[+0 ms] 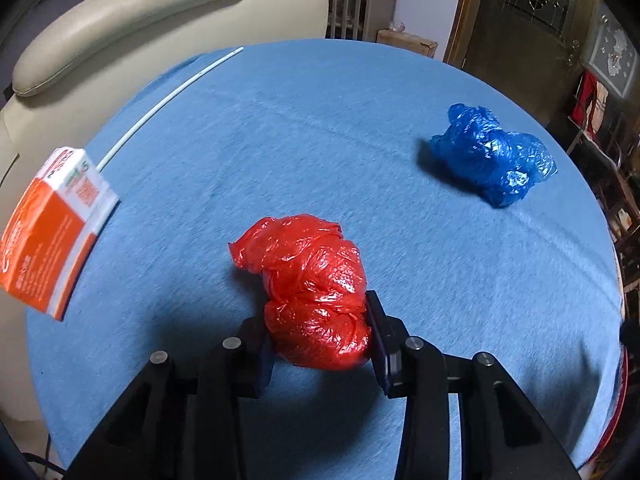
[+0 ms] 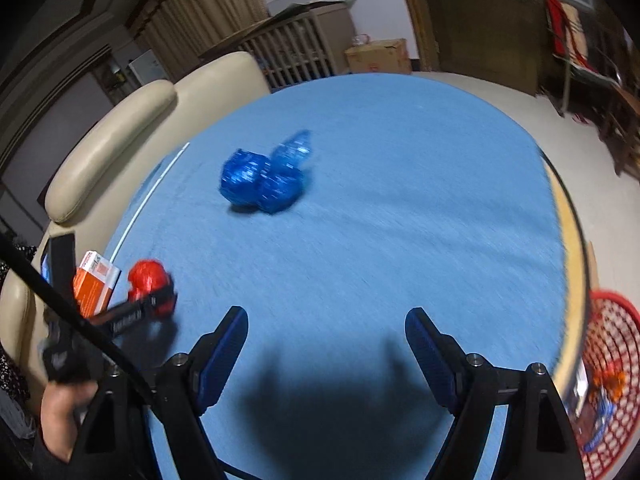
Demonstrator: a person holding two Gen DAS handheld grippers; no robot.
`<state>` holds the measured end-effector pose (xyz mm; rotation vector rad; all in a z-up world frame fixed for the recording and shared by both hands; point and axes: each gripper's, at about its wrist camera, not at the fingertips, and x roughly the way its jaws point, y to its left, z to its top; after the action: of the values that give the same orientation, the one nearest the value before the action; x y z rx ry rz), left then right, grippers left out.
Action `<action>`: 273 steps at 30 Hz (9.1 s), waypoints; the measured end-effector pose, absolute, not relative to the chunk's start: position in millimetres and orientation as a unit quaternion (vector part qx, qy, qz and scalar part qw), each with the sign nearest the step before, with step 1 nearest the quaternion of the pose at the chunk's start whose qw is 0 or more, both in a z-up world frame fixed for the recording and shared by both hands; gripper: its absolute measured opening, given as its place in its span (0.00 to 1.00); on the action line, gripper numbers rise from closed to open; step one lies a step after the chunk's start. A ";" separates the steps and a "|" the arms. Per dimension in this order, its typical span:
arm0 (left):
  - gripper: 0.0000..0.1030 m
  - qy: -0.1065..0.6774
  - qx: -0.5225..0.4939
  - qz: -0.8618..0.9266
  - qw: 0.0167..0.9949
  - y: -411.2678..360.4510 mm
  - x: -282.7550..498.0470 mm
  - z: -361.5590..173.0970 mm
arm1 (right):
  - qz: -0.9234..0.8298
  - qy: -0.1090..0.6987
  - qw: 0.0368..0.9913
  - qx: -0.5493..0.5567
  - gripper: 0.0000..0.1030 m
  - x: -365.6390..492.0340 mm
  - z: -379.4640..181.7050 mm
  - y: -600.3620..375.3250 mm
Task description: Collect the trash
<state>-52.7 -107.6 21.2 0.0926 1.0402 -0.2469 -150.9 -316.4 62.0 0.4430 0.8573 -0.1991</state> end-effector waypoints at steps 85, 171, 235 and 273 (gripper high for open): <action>0.40 0.423 0.120 -0.172 0.881 -146.1 -218.6 79.3 | -0.081 0.299 0.890 0.334 0.58 -298.9 82.7 -334.1; 0.40 0.401 0.243 -0.348 0.811 -328.9 -291.2 79.8 | -0.273 0.337 0.823 0.367 0.75 -382.7 33.5 -539.5; 0.82 0.368 0.149 -0.335 0.854 -230.6 -284.8 116.0 | -0.300 0.298 0.878 0.225 0.84 -448.3 129.3 -376.6; 0.85 0.364 0.133 -0.329 0.861 -191.0 -299.1 105.7 | -0.331 0.318 0.868 0.190 0.93 -448.6 105.0 -342.1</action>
<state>-299.1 -191.0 105.7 0.2797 0.7626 -0.6894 -448.6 -342.1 105.0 0.3971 0.6659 -0.6917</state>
